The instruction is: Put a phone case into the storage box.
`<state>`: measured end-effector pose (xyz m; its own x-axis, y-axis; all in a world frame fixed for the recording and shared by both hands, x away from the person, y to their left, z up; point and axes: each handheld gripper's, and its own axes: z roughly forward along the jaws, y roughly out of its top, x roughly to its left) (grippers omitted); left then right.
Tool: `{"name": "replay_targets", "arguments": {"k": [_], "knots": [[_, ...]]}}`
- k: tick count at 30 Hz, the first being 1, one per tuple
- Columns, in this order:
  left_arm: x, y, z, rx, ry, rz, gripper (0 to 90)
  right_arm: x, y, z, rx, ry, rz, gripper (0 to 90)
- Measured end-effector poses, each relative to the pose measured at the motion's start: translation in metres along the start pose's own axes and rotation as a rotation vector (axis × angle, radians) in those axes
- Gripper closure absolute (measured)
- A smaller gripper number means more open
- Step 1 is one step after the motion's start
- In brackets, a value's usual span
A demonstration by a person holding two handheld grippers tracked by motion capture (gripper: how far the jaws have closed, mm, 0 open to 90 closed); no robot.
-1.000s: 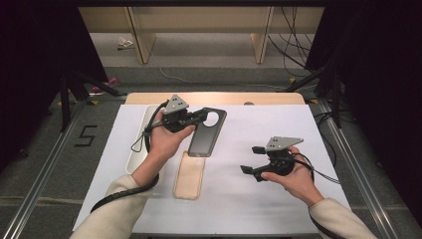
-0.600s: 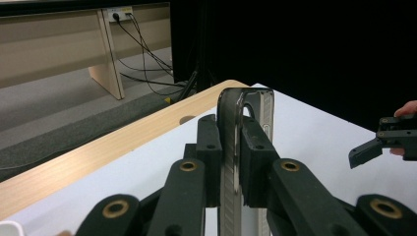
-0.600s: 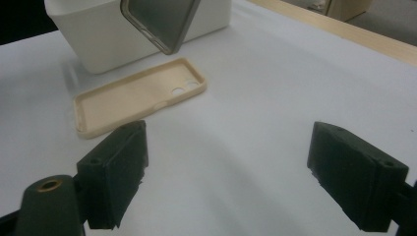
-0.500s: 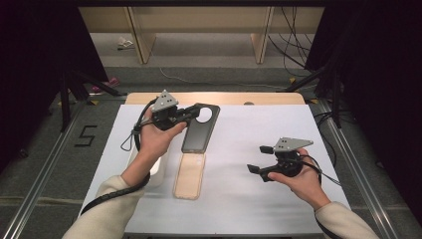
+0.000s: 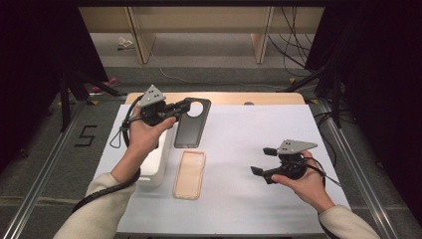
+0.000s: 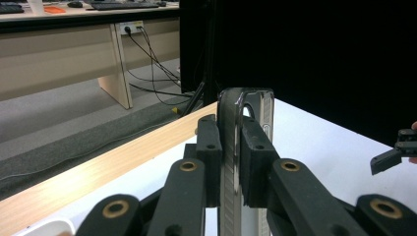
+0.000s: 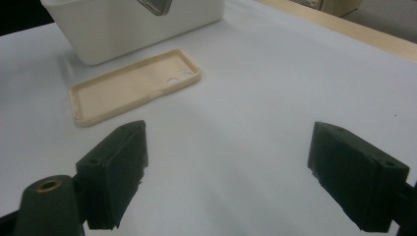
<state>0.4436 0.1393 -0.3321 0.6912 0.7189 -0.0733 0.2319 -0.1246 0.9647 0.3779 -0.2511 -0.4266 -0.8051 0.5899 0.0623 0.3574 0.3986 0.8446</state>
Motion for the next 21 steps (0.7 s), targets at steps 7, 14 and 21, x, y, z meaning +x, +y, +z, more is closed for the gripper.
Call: {"name": "replay_targets", "arguments": {"k": [7,14,21], "knots": [[0.012,0.004,-0.008,-0.013,0.006,-0.003,80.5,-0.001,-0.003,-0.004,0.0,-0.006,0.007,16.1],[0.019,0.009,-0.015,-0.022,0.02,-0.006,80.4,-0.002,-0.005,-0.007,0.001,-0.012,0.01,16.2],[0.027,0.011,-0.021,-0.026,0.038,0.004,80.5,-0.004,-0.006,-0.011,-0.002,-0.021,0.017,16.2]]}}
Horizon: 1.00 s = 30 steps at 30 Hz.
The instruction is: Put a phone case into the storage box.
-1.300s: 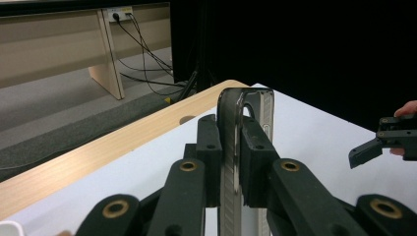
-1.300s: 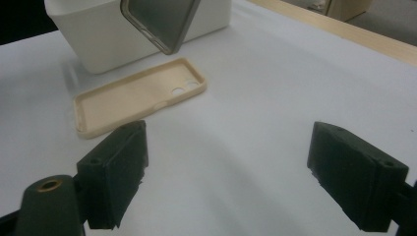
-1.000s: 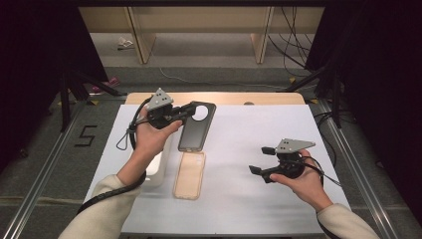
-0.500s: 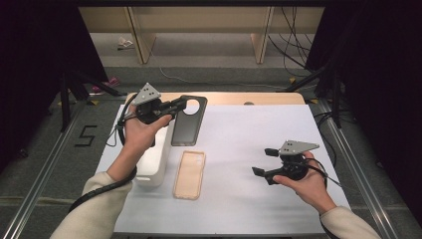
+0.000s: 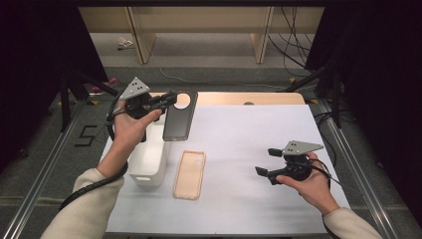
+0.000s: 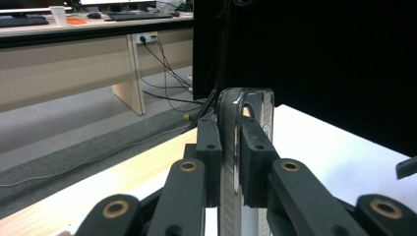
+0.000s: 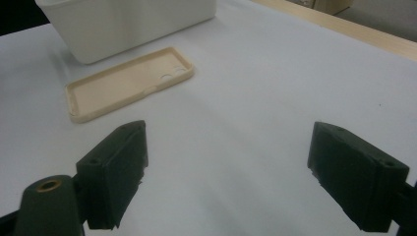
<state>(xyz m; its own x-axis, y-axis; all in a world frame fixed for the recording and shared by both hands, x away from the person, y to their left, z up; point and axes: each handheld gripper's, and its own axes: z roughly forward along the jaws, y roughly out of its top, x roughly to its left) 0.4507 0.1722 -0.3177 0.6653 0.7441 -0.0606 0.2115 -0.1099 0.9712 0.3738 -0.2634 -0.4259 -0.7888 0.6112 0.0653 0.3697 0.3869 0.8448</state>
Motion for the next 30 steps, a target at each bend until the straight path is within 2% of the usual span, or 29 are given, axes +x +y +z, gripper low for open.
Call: {"name": "replay_targets", "arguments": {"k": [24,30], "knots": [[0.033,0.007,-0.016,-0.015,0.058,0.006,80.4,-0.002,-0.002,-0.003,-0.004,-0.007,0.01,16.2],[0.041,0.006,-0.017,-0.018,0.071,-0.006,80.5,-0.002,-0.002,-0.003,-0.007,-0.007,0.01,16.2]]}}
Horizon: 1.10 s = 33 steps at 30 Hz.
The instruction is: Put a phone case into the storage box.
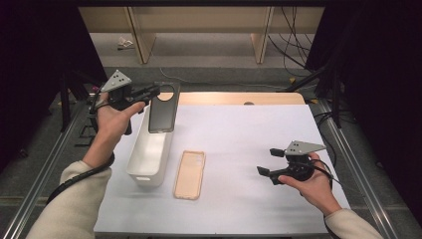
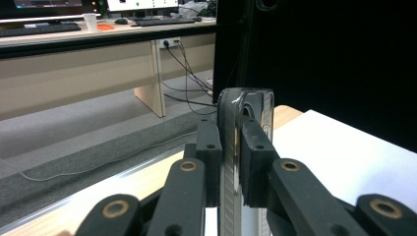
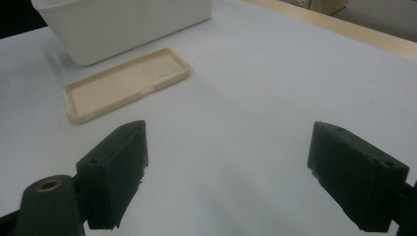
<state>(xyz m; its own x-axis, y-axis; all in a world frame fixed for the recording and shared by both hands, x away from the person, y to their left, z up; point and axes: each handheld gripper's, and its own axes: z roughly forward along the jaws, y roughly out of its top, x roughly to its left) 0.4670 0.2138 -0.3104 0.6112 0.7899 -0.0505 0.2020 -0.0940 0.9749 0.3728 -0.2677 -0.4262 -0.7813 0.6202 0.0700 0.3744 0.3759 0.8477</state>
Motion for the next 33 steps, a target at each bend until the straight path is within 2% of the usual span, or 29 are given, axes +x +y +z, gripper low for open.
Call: {"name": "replay_targets", "arguments": {"k": [12,26,33], "knots": [[0.013,0.001,-0.002,0.004,0.027,0.019,80.4,0.001,0.0,0.0,0.0,0.004,0.002,16.3],[0.028,-0.006,0.005,0.02,0.043,0.029,80.4,-0.001,0.0,0.001,-0.001,0.006,0.006,16.5],[0.03,-0.007,0.011,0.029,0.04,0.037,80.4,0.0,0.0,0.001,0.001,0.007,0.005,16.5]]}}
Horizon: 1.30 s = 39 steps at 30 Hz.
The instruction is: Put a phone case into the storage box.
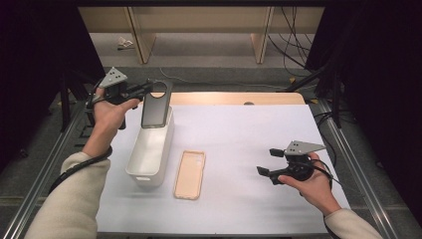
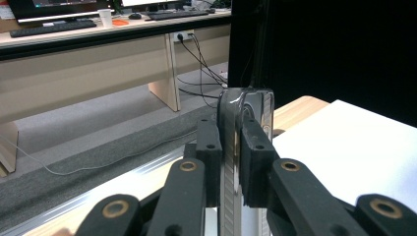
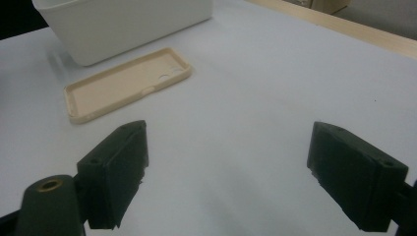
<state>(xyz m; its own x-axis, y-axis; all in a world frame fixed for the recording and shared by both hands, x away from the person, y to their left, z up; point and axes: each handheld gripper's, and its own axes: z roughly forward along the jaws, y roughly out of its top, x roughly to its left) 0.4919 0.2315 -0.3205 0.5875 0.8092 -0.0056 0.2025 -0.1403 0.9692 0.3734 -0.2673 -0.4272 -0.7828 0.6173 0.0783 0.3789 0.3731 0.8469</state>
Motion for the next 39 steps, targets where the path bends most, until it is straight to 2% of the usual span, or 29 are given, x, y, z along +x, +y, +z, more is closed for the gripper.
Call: {"name": "replay_targets", "arguments": {"k": [39], "knots": [[0.01,-0.006,0.021,0.04,0.027,0.008,80.3,0.001,0.0,-0.001,-0.005,0.008,-0.003,16.5]]}}
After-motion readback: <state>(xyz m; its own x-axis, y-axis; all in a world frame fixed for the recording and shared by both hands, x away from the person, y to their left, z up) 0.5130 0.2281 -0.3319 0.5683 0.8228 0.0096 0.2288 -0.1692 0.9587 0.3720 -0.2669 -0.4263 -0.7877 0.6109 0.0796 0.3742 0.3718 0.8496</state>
